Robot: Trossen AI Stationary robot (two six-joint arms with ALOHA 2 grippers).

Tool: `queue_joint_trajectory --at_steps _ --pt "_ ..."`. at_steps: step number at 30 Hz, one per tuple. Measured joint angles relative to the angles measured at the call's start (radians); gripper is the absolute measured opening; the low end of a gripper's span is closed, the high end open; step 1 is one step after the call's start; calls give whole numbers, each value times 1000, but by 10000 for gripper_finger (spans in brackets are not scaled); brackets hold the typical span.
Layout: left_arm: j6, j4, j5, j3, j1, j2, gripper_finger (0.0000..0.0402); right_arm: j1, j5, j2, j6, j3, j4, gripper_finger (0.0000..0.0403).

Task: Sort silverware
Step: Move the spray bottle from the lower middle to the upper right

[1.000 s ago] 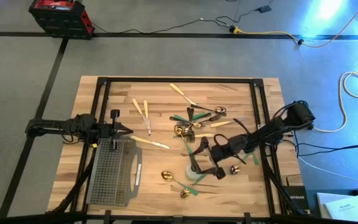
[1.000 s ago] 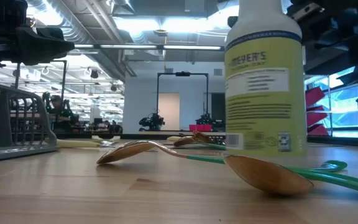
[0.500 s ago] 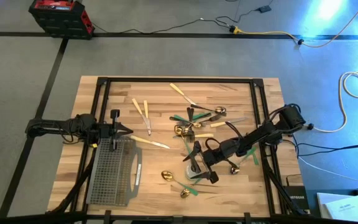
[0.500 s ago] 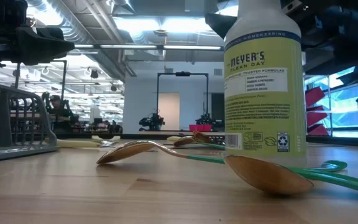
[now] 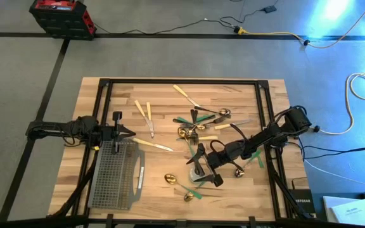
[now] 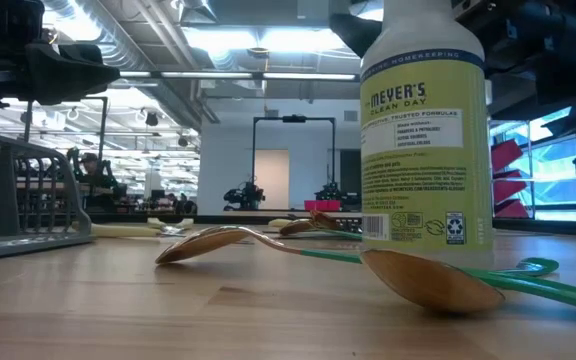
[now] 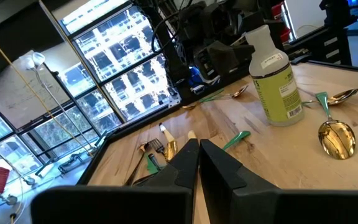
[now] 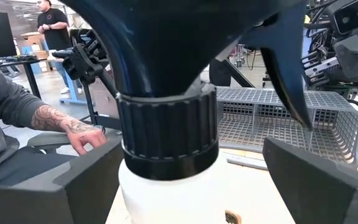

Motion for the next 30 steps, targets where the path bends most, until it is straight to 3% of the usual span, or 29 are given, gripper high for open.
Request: queue_joint_trajectory --at_steps 15,30 --pt "0 0 0 0 0 0 0 0 -1 0 -4 0 0 222" --pt "0 0 0 0 0 0 0 0 -7 0 -29 0 3 159"
